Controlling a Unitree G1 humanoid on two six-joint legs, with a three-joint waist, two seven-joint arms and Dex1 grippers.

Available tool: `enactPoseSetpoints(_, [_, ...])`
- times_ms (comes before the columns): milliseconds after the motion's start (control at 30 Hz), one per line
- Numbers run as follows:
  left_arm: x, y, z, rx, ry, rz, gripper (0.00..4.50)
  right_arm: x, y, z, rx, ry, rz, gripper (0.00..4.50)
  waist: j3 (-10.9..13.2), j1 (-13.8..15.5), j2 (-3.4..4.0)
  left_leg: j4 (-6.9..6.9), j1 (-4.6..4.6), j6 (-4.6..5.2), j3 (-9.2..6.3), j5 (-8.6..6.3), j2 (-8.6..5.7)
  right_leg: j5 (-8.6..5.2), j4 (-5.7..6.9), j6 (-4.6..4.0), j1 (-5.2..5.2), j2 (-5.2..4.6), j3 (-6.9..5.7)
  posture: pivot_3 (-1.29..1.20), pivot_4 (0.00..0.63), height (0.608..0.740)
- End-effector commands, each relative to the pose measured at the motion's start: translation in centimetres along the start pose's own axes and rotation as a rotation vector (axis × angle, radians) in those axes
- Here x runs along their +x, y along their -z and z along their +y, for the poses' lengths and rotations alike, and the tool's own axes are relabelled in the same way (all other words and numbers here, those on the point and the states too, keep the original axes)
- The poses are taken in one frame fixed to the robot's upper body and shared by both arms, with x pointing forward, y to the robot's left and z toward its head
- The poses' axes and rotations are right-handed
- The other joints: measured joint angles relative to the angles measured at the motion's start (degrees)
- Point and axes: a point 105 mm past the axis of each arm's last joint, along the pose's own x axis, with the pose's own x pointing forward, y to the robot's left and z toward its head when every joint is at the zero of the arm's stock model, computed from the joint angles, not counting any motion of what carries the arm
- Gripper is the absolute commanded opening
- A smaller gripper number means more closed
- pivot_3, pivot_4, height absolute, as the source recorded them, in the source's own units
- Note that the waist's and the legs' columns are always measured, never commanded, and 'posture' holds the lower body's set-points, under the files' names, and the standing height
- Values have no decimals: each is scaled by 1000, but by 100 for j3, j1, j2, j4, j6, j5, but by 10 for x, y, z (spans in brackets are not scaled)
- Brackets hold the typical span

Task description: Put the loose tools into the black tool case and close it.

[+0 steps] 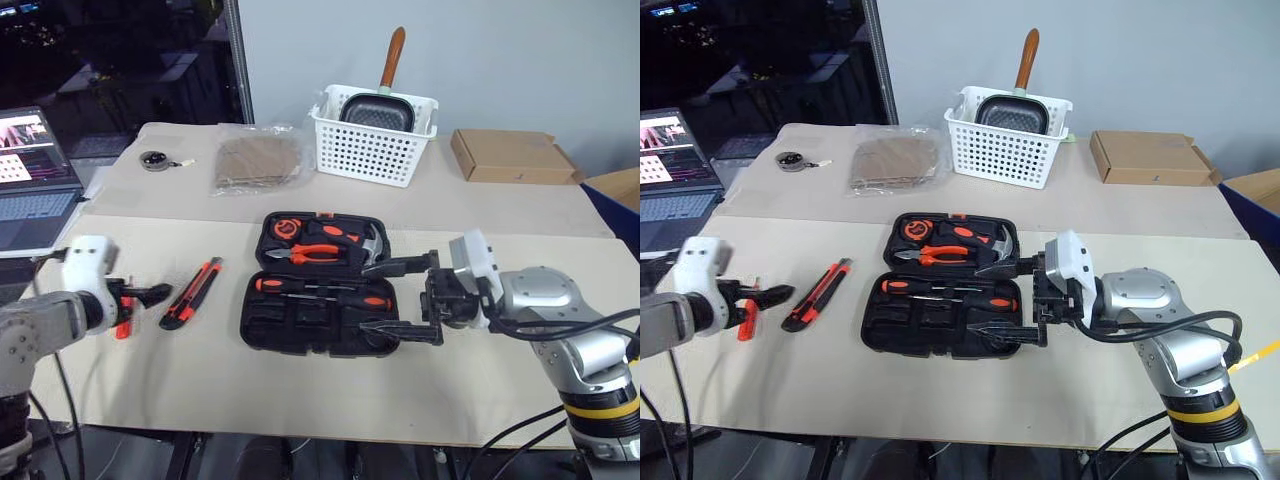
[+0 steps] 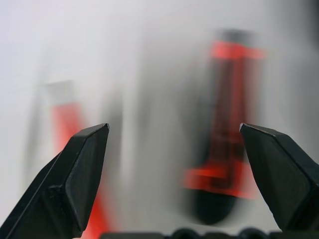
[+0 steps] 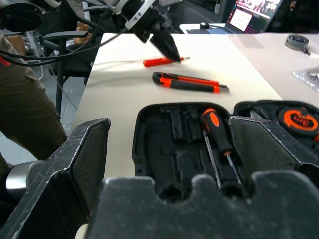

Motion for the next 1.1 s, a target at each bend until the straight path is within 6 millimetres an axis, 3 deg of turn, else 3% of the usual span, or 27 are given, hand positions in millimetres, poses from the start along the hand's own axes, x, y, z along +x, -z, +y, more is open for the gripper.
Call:
enactPoseSetpoints(33, [-6,3,20,-30,-110,26,4500,-3,-11,2,-61,2,-17,4427,0,14,0,0,0,0,0,0,0,0,0,0,1,-1,-1,0,150,740])
enactPoseSetpoints(200, [-1,19,13,-99,-75,99,4500,-3,-15,5,-103,-25,-38,4427,0,47,-1,1,-1,0,-1,0,0,1,0,2,1,-7,-2,0,150,740])
enactPoseSetpoints(300, [5,27,7,-146,-38,123,3765,-3,-12,5,-102,-38,-28,4500,0,73,-1,1,0,-2,-3,0,0,1,2,1,2,-8,-3,0,150,740])
enactPoseSetpoints(467, [8,38,9,-178,-43,141,2107,-3,-11,5,-106,-34,-20,4500,0,83,-1,1,5,-3,-5,1,1,2,5,-1,5,-12,1,0,150,740])
enactPoseSetpoints(533, [8,36,10,-181,-44,109,1481,-4,-10,5,-106,-31,-16,4500,0,84,-1,1,4,-4,-5,1,1,2,5,-1,4,-16,2,0,150,740])
enactPoseSetpoints(600, [2,9,4,-143,-4,-44,730,-5,-9,5,-102,-17,-14,4500,0,92,-1,1,4,-4,-7,1,1,2,5,-1,4,-25,4,0,150,740])
enactPoseSetpoints(700, [-20,-39,-26,-23,175,-271,730,-8,-7,5,-100,17,-5,4500,1,105,-3,1,-8,-14,-16,5,3,1,3,-4,2,-50,-2,0,150,740])
enactPoseSetpoints(800, [-41,-53,-77,201,438,-313,730,-13,-4,5,-86,51,2,4500,1,98,-8,1,-18,-57,-16,-17,3,2,1,-6,-3,-65,-8,0,150,740])
enactPoseSetpoints(867, [-50,-48,-108,366,605,-274,730,-16,-1,7,-73,64,10,4500,1,90,-2,-2,-18,-56,-11,-18,2,2,-1,-6,-2,-75,-10,0,150,740])
enactPoseSetpoints(967, [-47,-24,-150,739,829,-171,730,-25,5,9,-50,103,35,4500,2,93,5,-11,-10,-45,-4,-12,-4,1,-6,-6,3,-80,-16,0,150,740])
enactPoseSetpoints(1100, [-23,-10,-172,1032,954,-104,730,-35,10,12,-40,139,75,4500,7,98,18,-17,-7,-9,8,11,-30,-2,-5,-5,5,-66,-20,0,150,740])
